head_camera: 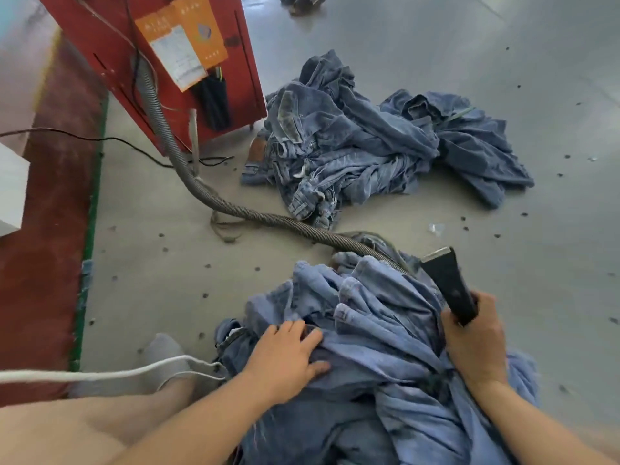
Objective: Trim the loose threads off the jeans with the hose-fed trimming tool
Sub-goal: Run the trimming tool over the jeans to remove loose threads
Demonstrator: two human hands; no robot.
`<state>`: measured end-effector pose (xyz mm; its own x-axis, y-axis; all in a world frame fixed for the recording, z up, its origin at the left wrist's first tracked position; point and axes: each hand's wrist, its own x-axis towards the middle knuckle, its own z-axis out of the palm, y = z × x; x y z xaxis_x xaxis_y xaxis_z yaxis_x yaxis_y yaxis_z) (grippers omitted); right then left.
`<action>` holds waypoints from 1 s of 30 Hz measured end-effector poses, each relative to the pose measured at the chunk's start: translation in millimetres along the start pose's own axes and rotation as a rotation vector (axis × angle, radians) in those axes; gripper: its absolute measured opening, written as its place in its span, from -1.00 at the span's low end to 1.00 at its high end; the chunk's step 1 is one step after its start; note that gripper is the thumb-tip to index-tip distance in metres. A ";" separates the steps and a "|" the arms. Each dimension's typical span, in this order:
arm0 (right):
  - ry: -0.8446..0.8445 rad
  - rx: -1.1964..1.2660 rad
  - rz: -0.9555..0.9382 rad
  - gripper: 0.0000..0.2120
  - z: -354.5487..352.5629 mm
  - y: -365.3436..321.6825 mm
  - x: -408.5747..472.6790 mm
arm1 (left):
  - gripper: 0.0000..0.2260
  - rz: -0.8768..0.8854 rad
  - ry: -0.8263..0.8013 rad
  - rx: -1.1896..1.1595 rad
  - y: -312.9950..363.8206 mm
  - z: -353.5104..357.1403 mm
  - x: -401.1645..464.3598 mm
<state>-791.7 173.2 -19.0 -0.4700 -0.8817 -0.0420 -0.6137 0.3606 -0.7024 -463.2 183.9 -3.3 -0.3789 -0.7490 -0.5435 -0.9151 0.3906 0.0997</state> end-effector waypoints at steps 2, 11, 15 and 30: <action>0.029 0.014 0.071 -0.67 5.2 16.2 -9.3 | -0.58 -0.006 -0.016 0.013 3.2 9.0 -8.0; -0.191 -0.042 -0.114 -0.63 -13.5 -27.5 42.0 | -0.28 -0.848 -0.021 -0.806 4.0 -26.4 0.4; -0.351 -0.193 -0.373 -0.53 -48.1 -94.2 87.0 | -0.73 -0.541 0.447 -0.811 13.4 -41.2 4.2; -0.703 -0.680 -0.773 -0.39 -72.3 -169.9 114.8 | -0.65 -0.311 0.412 -1.025 49.1 -63.8 55.8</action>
<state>-787.3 32.8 146.9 0.4722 -0.8288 -0.3003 -0.8802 -0.4249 -0.2113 -538.1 127.1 24.5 0.0404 -0.9289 -0.3681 -0.5872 -0.3202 0.7434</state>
